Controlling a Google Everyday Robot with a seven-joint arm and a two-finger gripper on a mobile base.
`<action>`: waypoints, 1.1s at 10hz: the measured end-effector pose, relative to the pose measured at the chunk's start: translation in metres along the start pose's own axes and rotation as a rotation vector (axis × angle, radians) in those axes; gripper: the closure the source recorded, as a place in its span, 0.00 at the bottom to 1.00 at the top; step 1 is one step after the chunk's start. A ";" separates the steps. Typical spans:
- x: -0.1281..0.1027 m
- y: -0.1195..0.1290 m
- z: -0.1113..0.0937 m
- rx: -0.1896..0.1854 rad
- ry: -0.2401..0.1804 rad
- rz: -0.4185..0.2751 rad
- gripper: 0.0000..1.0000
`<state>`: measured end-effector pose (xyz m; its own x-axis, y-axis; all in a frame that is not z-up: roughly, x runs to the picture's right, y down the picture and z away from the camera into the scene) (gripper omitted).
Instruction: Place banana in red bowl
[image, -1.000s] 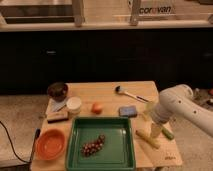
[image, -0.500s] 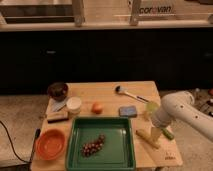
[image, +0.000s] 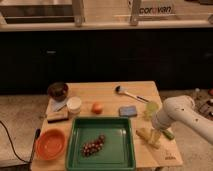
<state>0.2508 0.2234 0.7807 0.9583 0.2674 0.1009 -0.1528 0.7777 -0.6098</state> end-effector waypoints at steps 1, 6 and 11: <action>0.002 0.000 0.003 0.000 -0.008 0.009 0.20; 0.008 -0.002 0.026 -0.005 -0.040 0.041 0.20; 0.010 -0.003 0.039 -0.008 -0.043 0.060 0.20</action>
<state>0.2513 0.2460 0.8135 0.9361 0.3379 0.0976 -0.2077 0.7552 -0.6217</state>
